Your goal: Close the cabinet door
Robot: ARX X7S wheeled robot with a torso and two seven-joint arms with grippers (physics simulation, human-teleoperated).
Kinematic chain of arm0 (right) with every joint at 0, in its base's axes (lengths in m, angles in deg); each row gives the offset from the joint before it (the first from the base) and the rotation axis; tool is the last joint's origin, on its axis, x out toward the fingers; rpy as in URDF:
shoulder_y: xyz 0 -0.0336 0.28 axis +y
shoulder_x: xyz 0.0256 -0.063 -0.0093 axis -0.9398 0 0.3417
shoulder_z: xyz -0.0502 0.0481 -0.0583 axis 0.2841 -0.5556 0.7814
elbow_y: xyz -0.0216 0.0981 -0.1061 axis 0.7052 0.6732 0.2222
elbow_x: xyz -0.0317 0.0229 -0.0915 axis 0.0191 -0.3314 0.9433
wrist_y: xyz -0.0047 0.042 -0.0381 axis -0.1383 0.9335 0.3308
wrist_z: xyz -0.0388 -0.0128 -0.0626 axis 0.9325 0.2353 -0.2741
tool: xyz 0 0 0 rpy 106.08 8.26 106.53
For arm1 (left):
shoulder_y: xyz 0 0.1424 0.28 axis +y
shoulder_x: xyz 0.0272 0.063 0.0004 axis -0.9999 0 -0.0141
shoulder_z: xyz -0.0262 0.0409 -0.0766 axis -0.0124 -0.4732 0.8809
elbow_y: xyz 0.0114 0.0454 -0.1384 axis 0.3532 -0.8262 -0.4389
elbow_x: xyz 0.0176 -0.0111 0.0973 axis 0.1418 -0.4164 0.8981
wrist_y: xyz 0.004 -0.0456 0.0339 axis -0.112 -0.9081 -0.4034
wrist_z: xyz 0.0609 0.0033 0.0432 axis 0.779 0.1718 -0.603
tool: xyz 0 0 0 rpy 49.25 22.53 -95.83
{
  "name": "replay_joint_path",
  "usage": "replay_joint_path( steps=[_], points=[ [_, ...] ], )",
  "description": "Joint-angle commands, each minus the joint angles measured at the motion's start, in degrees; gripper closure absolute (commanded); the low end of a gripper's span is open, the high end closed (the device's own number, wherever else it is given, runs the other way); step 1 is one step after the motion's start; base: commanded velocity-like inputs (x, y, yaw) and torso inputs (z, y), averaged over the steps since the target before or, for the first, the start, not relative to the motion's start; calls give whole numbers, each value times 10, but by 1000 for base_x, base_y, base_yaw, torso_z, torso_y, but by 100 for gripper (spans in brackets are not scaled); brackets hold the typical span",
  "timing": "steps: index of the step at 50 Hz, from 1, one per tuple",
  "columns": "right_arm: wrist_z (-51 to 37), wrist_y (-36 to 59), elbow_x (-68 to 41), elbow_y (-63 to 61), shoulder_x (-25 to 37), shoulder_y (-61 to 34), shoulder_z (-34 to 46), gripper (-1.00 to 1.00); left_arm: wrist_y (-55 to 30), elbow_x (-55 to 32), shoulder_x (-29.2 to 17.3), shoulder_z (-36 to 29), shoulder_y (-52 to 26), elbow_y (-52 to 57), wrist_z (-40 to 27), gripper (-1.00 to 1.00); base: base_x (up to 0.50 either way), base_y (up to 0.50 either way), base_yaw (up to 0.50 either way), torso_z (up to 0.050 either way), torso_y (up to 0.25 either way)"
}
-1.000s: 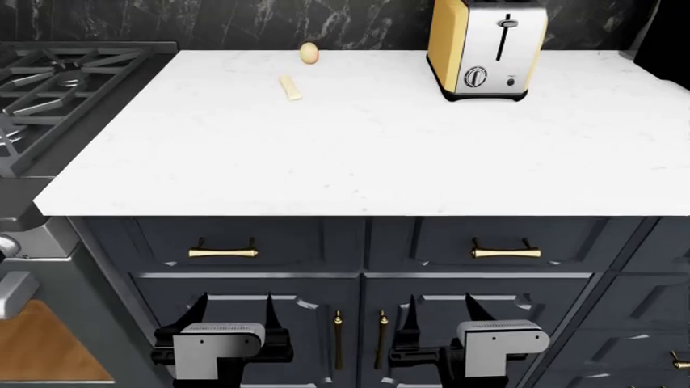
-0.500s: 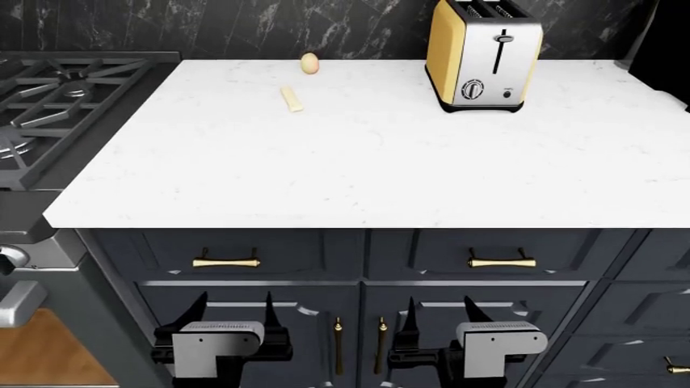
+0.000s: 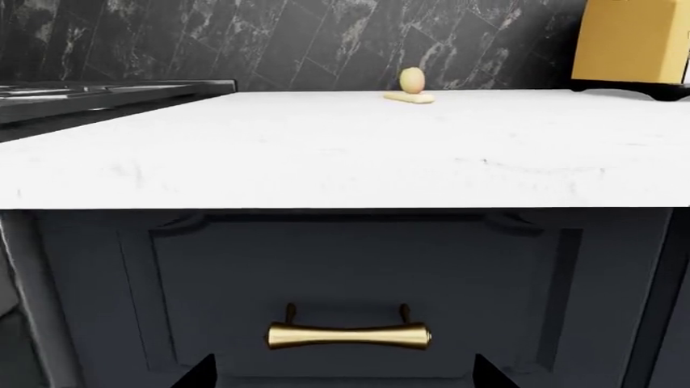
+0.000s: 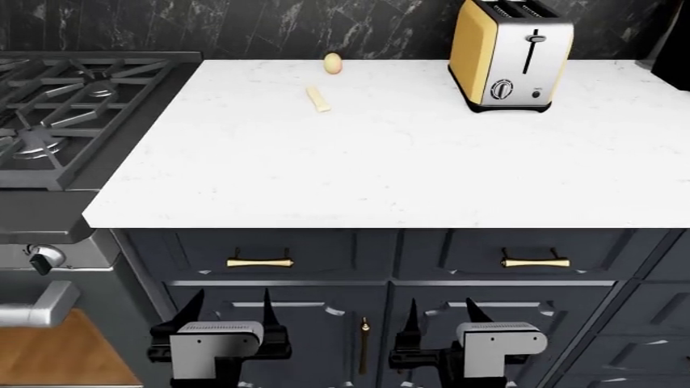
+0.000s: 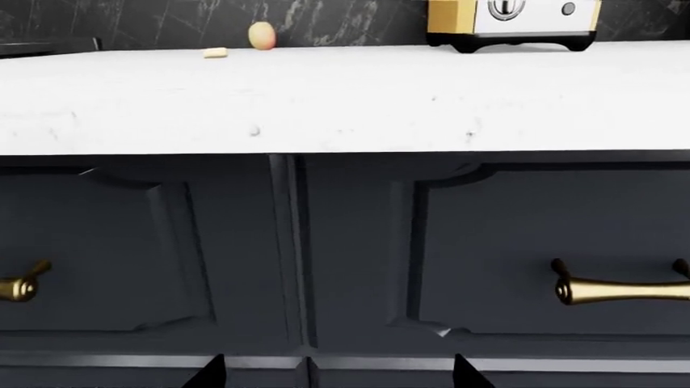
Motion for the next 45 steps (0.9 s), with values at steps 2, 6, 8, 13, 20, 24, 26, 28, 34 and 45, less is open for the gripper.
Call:
replay_joint_path(
  steps=[2, 6, 8, 13, 20, 24, 26, 28, 34, 45],
  points=[
    [-11, -3, -2, 6, 5, -1, 10, -100, 9, -1, -7, -7, 2, 3, -12, -100, 0, 500, 0, 0, 0],
    [-15, 1, -3, -4, 8, 1, 12, -100, 7, -4, -10, -6, 2, 11, -16, -100, 0, 317, 0, 0, 0],
    [-69, 151, 27, -176, 62, 49, -38, -100, -96, -1, -60, 54, 8, 182, -51, -100, 0, 0, 0, 0, 0],
    [-84, 305, 11, -536, 103, 25, -95, -100, -196, -19, -101, 109, -35, 418, -67, -100, 0, 0, 0, 0, 0],
    [-91, 336, 5, -598, 115, 23, -118, -100, -219, -23, -114, 122, -40, 472, -73, -100, 0, 0, 0, 0, 0],
    [-95, 344, 4, -623, 120, 25, -125, -100, -226, -23, -119, 127, -41, 492, -76, -100, 0, 0, 0, 0, 0],
    [-97, 347, 6, -634, 122, 26, -127, -100, -228, -23, -122, 130, -41, 499, -77, -100, 0, 0, 0, 0, 0],
    [-101, 352, 7, -644, 126, 26, -127, -100, -232, -25, -123, 133, -42, 507, -79, -100, 0, 0, 0, 0, 0],
    [-131, 345, -11, -657, 153, 30, -127, -100, -244, -29, -131, 147, -43, 532, -83, -100, 0, 0, 0, 0, 0],
    [-457, 230, -177, -657, 437, 26, -6, -100, -260, -37, -141, 164, -36, 582, -89, -100, 0, 0, 0, 0, 0]
  ],
)
